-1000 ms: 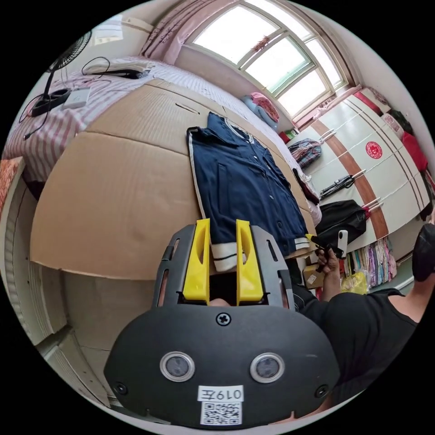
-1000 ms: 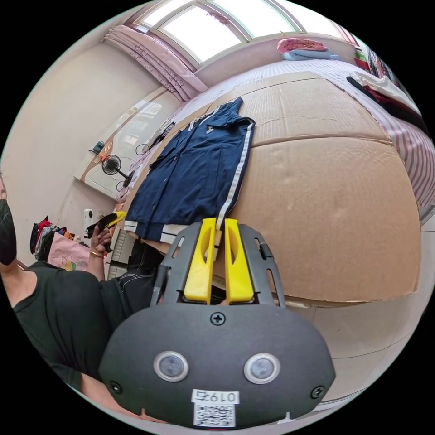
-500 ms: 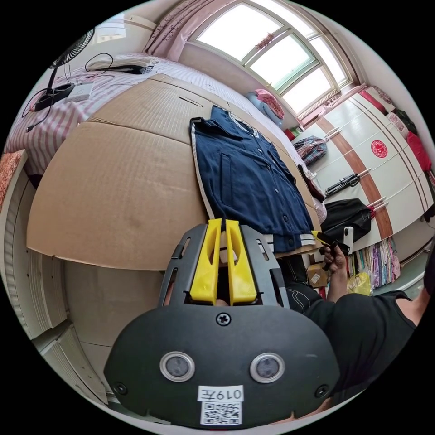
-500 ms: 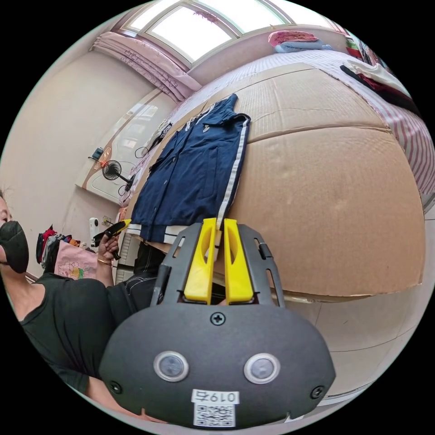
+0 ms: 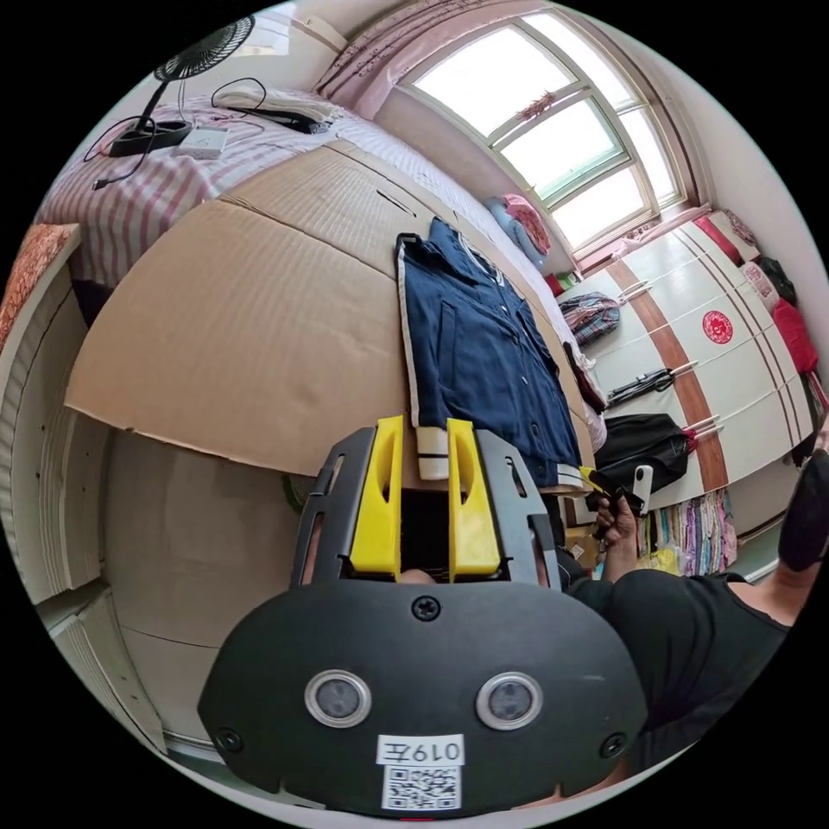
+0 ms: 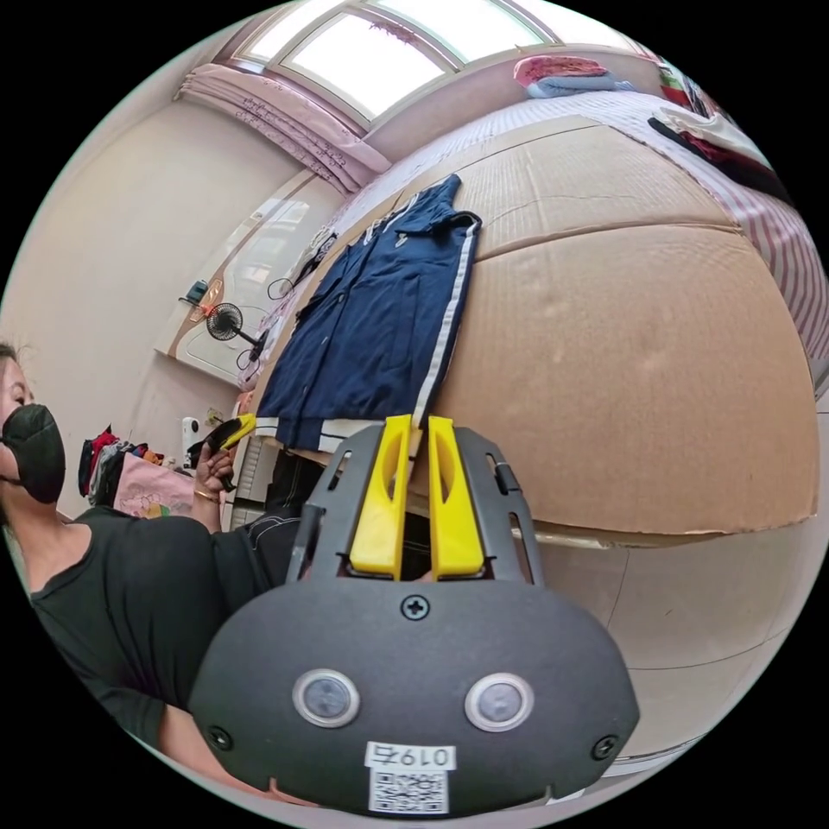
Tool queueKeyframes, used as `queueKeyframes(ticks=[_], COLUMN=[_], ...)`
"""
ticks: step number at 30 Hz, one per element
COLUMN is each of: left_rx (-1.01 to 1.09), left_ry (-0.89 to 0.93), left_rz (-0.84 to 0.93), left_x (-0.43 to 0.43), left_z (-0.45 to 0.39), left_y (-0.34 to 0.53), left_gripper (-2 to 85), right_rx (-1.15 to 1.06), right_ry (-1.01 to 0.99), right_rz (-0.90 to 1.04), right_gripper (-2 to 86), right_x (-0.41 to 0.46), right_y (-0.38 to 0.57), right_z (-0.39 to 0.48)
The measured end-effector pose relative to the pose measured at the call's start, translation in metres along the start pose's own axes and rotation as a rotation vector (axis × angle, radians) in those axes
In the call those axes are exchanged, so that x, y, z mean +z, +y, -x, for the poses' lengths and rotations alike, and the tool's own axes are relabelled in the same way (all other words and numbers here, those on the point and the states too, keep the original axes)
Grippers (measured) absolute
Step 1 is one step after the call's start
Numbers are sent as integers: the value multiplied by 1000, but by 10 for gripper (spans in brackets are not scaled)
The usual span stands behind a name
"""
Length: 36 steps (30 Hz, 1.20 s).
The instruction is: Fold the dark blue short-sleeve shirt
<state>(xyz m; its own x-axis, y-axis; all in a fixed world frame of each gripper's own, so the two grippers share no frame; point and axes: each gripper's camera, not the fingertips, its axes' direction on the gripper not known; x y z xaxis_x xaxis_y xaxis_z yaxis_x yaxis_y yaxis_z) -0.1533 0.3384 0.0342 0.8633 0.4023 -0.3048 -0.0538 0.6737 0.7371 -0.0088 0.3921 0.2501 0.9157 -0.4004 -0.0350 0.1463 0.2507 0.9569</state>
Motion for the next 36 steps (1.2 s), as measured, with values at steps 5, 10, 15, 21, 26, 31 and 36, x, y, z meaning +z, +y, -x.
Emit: queueKeyframes(ticks=[5, 10, 15, 21, 26, 31, 36], left_rx=[19, 31, 53, 102, 249, 370, 402], left_ry=[-14, 34, 61, 68, -127, -284, -314], left_rz=[26, 72, 63, 51, 114, 121, 101], left_x=[-4, 2, -6, -20, -12, -6, -5], left_z=[-16, -27, -43, -73, -128, -179, -217], left_y=[12, 15, 18, 25, 33, 50, 67], left_gripper=[77, 42, 23, 15, 14, 14, 13], right_rx=[-12, -28, -30, -24, -33, -39, -31], right_ry=[-24, -18, -10, -6, 36, 26, -8], right_rz=[10, 35, 23, 24, 36, 18, -3], right_gripper=[56, 46, -2, -7, -4, 0, 0], right_x=[-11, -17, -32, -47, -54, -66, -76], right_y=[-7, -12, -14, -17, -18, -14, -11], right_z=[3, 13, 26, 46, 71, 95, 122])
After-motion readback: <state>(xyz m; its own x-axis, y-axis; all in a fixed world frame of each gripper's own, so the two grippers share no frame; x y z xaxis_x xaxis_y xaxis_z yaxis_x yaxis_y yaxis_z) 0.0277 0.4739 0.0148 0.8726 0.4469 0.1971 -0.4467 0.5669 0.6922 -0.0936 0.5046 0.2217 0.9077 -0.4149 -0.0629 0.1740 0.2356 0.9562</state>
